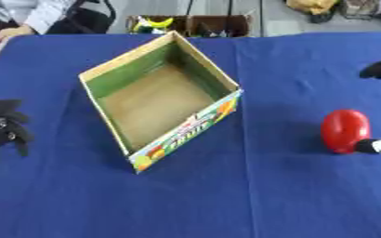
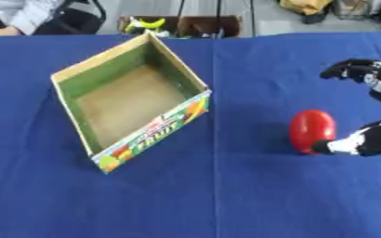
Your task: Pick up objects on the table and place them in the box.
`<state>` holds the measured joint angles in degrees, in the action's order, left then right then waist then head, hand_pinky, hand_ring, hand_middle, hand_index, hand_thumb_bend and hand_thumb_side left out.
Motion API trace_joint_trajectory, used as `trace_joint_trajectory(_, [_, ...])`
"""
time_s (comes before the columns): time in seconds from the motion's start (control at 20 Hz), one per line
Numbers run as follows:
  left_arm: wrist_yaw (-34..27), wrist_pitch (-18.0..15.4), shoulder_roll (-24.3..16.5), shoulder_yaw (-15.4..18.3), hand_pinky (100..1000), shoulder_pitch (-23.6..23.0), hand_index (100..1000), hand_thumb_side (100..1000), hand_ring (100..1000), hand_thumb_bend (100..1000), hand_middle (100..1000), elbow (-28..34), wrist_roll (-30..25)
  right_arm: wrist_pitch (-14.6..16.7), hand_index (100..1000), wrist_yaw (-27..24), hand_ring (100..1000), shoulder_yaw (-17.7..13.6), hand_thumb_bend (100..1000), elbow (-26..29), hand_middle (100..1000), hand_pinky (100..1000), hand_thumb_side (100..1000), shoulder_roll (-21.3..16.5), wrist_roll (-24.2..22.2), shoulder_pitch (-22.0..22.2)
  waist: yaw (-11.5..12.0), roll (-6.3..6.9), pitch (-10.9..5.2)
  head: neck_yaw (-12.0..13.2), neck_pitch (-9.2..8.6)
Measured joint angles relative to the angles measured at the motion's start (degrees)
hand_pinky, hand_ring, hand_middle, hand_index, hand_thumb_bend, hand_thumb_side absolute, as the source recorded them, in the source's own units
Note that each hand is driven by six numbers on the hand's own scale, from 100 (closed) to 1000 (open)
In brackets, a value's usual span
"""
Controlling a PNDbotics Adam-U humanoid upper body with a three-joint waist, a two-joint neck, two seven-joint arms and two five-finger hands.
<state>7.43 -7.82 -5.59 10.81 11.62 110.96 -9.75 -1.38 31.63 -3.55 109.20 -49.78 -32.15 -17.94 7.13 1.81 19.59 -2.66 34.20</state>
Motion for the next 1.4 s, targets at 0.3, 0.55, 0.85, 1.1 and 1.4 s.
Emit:
trace_joint_trajectory(0.3, [0.0,0.0,0.0,0.0,267,0.0,736,916,414,100,506,0.0,0.0,0.3,936,-1.1,879,1.7,674,-5.0,888,835,368,-0.9,-2.1,-2.6,0.4,-0.01,0.2,-0.4,-0.09])
trace_joint_trajectory(0.55, [0.0,0.0,0.0,0.0,267,0.0,736,917,414,100,505,0.0,-0.1,0.0,932,-1.4,854,2.9,674,-9.0,878,811,373,-1.5,-3.3,-4.8,0.6,0.01,0.28,-0.7,-0.22])
trace_joint_trajectory(0.85, [0.0,-0.1,0.0,0.0,266,0.0,736,917,414,100,505,0.0,-0.2,-0.5,934,-1.9,849,4.4,676,-11.9,883,799,368,-1.5,-4.2,-6.5,0.7,0.09,0.51,-1.0,-0.52])
trace_joint_trajectory(1.1, [0.0,-0.1,0.0,0.0,266,0.0,736,918,414,100,505,0.0,-0.2,-0.5,928,-2.5,848,5.3,678,-12.8,879,795,367,-1.4,-5.5,-7.3,0.8,0.09,0.63,-1.1,-0.55])
trace_joint_trajectory(1.4, [0.0,-0.1,0.0,0.0,267,0.0,735,919,414,100,505,0.0,-0.2,-0.5,918,-2.8,845,6.0,674,-12.8,870,790,360,-1.1,-6.6,-7.3,0.7,0.09,0.91,-1.1,-0.58])
